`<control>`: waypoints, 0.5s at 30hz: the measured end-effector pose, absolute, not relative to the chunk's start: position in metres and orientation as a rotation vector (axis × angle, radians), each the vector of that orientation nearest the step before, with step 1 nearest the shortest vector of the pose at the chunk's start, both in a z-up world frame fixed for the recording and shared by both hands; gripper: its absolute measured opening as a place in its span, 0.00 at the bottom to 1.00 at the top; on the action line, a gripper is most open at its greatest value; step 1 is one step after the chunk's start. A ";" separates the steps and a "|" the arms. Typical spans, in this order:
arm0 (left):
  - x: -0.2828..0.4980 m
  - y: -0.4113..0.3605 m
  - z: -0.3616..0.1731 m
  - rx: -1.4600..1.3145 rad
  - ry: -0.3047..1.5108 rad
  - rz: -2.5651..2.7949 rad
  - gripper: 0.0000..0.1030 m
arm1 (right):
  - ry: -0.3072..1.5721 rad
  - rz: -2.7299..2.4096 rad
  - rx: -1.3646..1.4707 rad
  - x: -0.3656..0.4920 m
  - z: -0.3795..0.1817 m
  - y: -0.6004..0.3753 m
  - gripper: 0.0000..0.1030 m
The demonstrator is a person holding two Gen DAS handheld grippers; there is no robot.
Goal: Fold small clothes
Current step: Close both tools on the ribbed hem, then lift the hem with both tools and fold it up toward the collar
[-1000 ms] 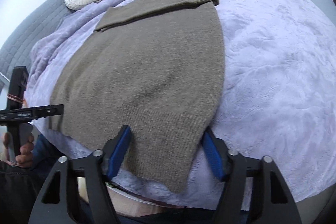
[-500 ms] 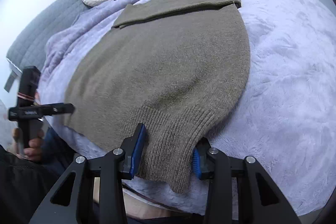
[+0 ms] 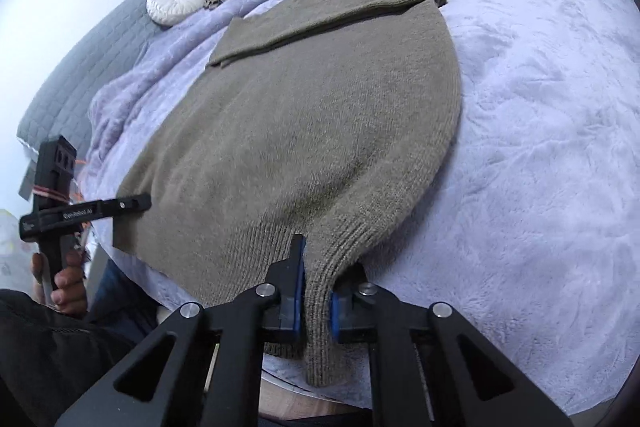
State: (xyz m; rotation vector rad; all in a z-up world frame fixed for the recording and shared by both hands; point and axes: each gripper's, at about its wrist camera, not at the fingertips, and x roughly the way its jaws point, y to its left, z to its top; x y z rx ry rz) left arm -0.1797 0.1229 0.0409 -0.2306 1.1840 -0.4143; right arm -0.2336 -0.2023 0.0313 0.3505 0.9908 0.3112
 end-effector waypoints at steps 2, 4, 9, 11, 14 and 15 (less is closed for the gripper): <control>-0.185 0.131 0.055 -0.246 1.135 -0.429 0.12 | 0.969 0.323 0.359 -0.233 0.041 -0.204 0.10; -0.185 0.135 0.068 -0.268 1.085 -0.433 0.12 | 0.941 0.328 0.378 -0.233 0.051 -0.207 0.09; -0.178 0.143 0.086 -0.304 1.040 -0.426 0.12 | 0.868 0.317 0.447 -0.228 0.073 -0.219 0.09; -0.174 0.142 0.095 -0.308 1.019 -0.424 0.12 | 0.840 0.310 0.465 -0.224 0.081 -0.222 0.09; -0.161 0.139 0.104 -0.337 0.995 -0.409 0.12 | 0.804 0.283 0.477 -0.215 0.091 -0.224 0.09; -0.155 0.139 0.106 -0.347 0.991 -0.403 0.12 | 0.794 0.273 0.480 -0.211 0.094 -0.225 0.09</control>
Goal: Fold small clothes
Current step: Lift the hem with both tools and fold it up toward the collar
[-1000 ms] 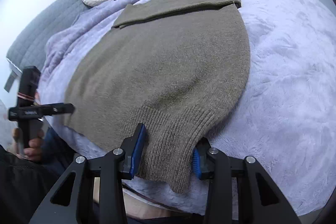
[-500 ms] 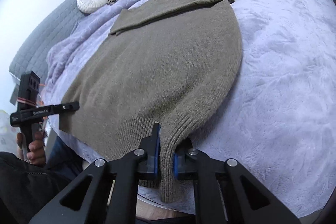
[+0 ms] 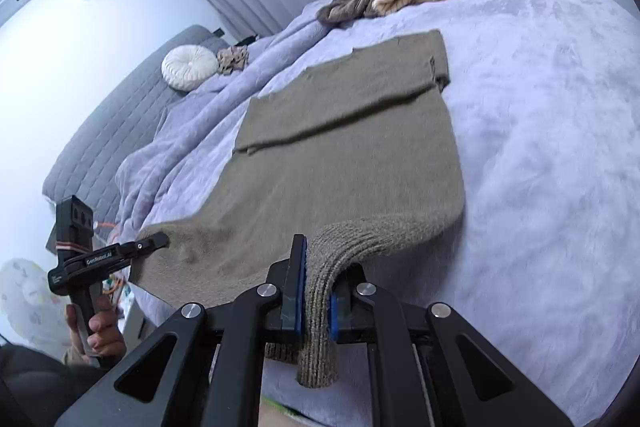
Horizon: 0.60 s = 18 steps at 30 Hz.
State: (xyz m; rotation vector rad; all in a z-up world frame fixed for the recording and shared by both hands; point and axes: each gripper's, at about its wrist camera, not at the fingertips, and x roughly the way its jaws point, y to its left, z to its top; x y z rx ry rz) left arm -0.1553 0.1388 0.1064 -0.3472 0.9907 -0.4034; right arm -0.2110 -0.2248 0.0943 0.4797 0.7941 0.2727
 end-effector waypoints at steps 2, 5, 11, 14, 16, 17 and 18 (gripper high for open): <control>-0.145 0.136 0.111 -0.363 0.978 -0.385 0.12 | 0.777 0.251 0.485 -0.203 0.100 -0.228 0.09; -0.133 0.137 0.115 -0.399 0.968 -0.354 0.12 | 0.761 0.204 0.490 -0.192 0.109 -0.231 0.09; -0.112 0.129 0.122 -0.378 0.951 -0.274 0.12 | 0.728 0.158 0.483 -0.166 0.124 -0.231 0.08; -0.100 0.123 0.119 -0.355 0.963 -0.260 0.12 | 0.739 0.146 0.460 -0.152 0.125 -0.227 0.07; -0.093 0.120 0.118 -0.339 0.974 -0.251 0.12 | 0.748 0.131 0.453 -0.145 0.124 -0.226 0.07; -0.089 0.119 0.118 -0.325 0.980 -0.241 0.12 | 0.753 0.126 0.450 -0.141 0.124 -0.225 0.07; -0.086 0.117 0.118 -0.313 0.987 -0.234 0.12 | 0.756 0.120 0.446 -0.139 0.124 -0.225 0.07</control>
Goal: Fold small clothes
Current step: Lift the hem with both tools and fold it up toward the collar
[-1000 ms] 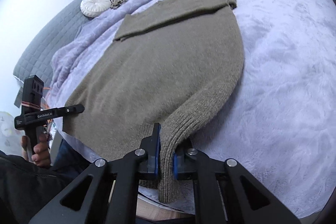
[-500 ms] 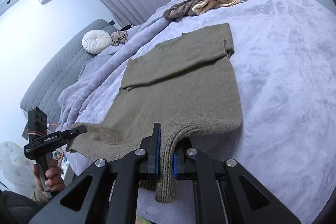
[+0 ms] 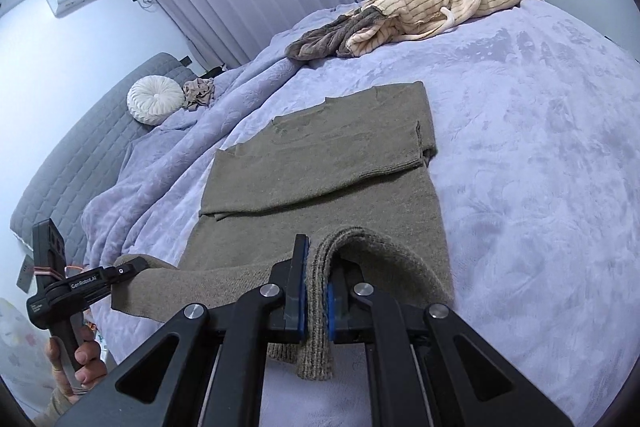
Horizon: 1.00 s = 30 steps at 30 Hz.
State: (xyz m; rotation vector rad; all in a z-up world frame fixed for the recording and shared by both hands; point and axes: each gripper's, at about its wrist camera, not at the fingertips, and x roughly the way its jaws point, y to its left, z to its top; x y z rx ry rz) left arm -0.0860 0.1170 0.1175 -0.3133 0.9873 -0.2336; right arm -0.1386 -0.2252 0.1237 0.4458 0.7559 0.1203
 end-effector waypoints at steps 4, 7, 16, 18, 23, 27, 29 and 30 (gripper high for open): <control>-0.073 0.109 0.113 -0.259 1.018 -0.193 0.12 | 0.774 0.099 0.422 -0.131 0.123 -0.224 0.07; -0.066 0.103 0.110 -0.217 1.025 -0.164 0.12 | 0.789 0.087 0.410 -0.124 0.122 -0.223 0.07; -0.048 0.084 0.109 -0.125 1.033 -0.131 0.12 | 0.820 0.058 0.385 -0.101 0.122 -0.222 0.07; -0.044 0.083 0.109 -0.121 1.036 -0.129 0.12 | 0.821 0.055 0.384 -0.097 0.123 -0.223 0.07; -0.031 0.083 0.112 -0.128 1.039 -0.135 0.12 | 0.824 0.040 0.392 -0.086 0.123 -0.226 0.07; -0.017 0.082 0.118 -0.141 1.033 -0.143 0.12 | 0.821 0.028 0.398 -0.072 0.124 -0.230 0.07; -0.010 0.081 0.122 -0.138 1.024 -0.147 0.12 | 0.814 0.024 0.405 -0.065 0.128 -0.231 0.07; -0.007 0.081 0.123 -0.137 1.022 -0.147 0.12 | 0.811 0.024 0.407 -0.062 0.129 -0.232 0.07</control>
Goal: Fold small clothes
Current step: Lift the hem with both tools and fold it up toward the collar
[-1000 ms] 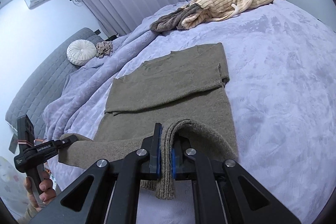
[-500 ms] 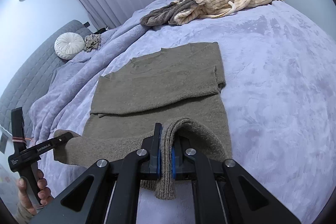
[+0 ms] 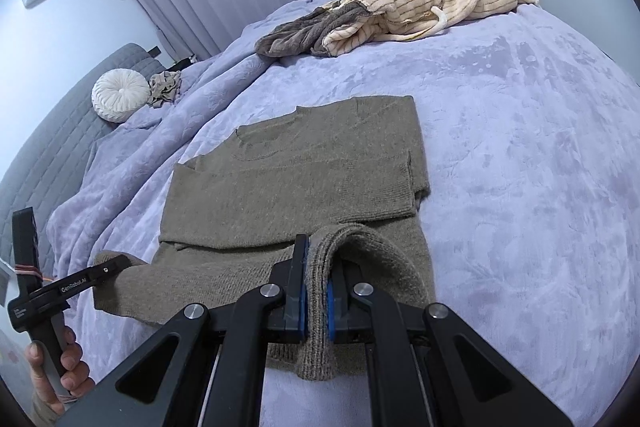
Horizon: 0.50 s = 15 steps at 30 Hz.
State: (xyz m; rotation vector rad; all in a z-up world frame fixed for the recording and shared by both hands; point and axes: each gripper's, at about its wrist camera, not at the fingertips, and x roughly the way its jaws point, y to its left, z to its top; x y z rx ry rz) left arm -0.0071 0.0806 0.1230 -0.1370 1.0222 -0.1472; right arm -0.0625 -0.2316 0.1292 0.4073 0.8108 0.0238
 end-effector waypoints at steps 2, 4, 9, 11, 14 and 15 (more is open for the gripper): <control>0.000 0.080 0.125 -0.138 1.022 -0.148 0.12 | 0.805 0.025 0.406 -0.056 0.133 -0.232 0.07; 0.007 0.079 0.125 -0.143 1.025 -0.144 0.12 | 0.804 0.024 0.399 -0.050 0.135 -0.232 0.07; 0.025 0.079 0.123 -0.172 1.048 -0.146 0.12 | 0.808 0.018 0.403 -0.033 0.137 -0.234 0.07; 0.031 0.079 0.126 -0.175 1.045 -0.147 0.12 | 0.802 0.019 0.400 -0.028 0.140 -0.234 0.07; 0.038 0.079 0.130 -0.177 1.036 -0.149 0.12 | 0.791 0.018 0.401 -0.021 0.144 -0.236 0.07; 0.041 0.078 0.131 -0.180 1.035 -0.150 0.12 | 0.789 0.017 0.403 -0.020 0.144 -0.236 0.07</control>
